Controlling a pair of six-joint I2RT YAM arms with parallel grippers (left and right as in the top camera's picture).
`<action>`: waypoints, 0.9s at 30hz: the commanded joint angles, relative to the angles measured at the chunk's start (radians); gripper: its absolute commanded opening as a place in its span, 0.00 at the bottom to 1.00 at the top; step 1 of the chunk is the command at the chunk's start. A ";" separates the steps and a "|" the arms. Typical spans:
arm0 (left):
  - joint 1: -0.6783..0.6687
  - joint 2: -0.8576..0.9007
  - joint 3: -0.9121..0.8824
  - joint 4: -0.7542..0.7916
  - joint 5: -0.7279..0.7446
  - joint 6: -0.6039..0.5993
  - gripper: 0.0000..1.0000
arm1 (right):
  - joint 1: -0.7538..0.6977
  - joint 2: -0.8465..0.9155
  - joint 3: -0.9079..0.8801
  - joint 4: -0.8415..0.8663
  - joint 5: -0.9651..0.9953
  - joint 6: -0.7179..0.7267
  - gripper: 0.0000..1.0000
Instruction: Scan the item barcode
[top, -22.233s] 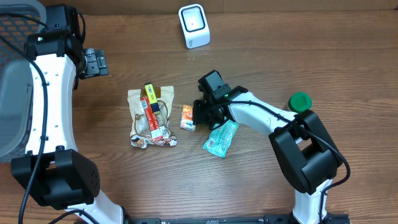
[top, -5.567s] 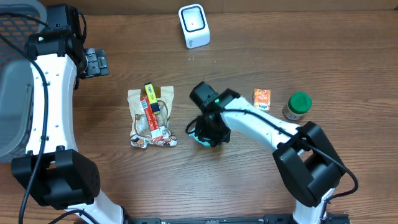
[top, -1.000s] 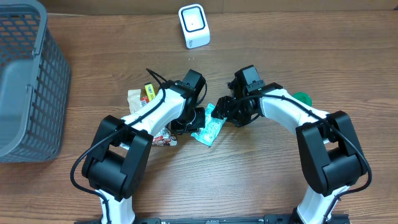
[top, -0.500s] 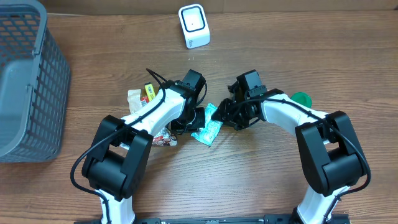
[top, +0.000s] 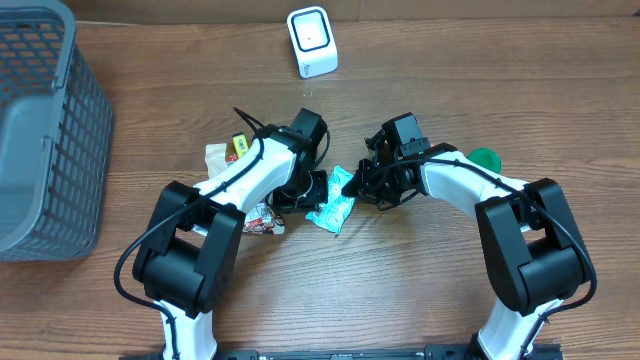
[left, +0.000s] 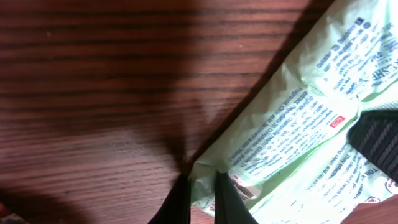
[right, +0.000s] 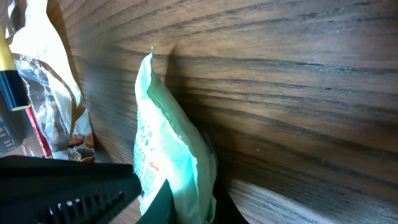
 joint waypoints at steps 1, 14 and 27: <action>0.029 0.034 0.036 -0.012 -0.064 0.055 0.04 | 0.005 0.012 -0.014 -0.009 -0.008 -0.019 0.07; 0.048 0.004 0.225 -0.123 -0.155 0.142 0.04 | 0.005 0.012 -0.014 -0.009 0.003 -0.019 0.10; 0.238 -0.068 0.500 -0.304 -0.459 0.166 0.08 | 0.005 0.012 -0.014 -0.012 0.003 -0.019 0.04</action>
